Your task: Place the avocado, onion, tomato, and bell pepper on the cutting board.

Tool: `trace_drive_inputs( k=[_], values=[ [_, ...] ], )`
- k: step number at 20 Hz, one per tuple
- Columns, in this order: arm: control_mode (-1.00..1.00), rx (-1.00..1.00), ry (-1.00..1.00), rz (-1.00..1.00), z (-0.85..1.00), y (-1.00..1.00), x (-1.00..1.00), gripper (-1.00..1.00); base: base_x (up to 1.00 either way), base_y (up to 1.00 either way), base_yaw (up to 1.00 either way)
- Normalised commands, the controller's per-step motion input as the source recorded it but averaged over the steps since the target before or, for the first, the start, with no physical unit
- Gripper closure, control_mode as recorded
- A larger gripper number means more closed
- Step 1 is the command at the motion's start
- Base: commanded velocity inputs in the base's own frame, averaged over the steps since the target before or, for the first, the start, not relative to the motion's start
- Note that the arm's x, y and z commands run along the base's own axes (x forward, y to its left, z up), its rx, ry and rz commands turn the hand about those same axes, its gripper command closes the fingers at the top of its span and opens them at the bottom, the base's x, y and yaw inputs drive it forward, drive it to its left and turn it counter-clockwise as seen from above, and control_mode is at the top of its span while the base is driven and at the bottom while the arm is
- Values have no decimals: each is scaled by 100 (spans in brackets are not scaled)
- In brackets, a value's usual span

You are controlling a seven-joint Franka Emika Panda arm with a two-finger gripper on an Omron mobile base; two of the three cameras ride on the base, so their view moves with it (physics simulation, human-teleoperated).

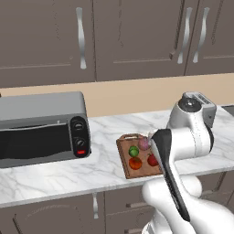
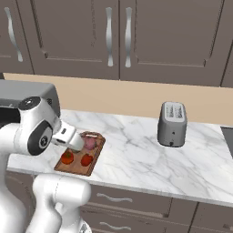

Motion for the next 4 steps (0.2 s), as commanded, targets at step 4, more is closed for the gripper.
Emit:
trace_drive_inputs(
  k=[4],
  values=[
    [-100, -3, -24, -4, 20, 0, -75, -100, 0, 0, 0]
  ],
)
